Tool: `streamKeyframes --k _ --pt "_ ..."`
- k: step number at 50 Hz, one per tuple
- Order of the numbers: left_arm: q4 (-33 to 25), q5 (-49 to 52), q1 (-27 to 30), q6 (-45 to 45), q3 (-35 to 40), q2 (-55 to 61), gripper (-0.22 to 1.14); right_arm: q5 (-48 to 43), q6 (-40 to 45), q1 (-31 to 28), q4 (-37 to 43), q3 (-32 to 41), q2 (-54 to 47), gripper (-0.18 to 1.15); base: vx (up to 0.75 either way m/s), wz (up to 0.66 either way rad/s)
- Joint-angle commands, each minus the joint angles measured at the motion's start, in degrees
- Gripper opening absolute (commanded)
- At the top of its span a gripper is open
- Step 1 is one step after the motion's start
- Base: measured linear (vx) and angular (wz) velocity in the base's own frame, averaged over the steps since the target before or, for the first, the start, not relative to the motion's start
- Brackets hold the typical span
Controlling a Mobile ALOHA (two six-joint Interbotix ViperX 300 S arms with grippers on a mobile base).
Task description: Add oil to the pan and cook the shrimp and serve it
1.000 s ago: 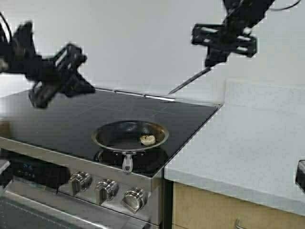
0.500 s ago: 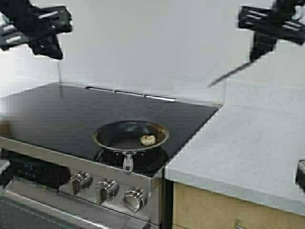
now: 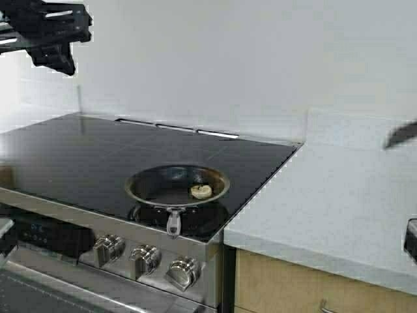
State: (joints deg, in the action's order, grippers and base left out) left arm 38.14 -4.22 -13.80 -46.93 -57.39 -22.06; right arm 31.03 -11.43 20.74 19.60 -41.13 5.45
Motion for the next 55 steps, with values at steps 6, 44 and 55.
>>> streamKeyframes --k 6,44,55 --pt "-0.1 -0.3 0.2 0.1 1.1 -0.6 0.04 -0.2 -0.2 7.7 -4.0 1.7 -5.4 0.07 0.00 0.00" --pt "-0.2 -0.3 0.2 0.1 1.1 0.5 0.04 -0.5 -0.2 16.8 -5.0 16.7 -38.4 0.07 0.00 0.00" --pt "-0.1 -0.3 0.2 0.1 1.2 1.3 0.04 -0.4 0.0 17.2 -4.5 18.6 -41.6 0.15 0.00 0.00"
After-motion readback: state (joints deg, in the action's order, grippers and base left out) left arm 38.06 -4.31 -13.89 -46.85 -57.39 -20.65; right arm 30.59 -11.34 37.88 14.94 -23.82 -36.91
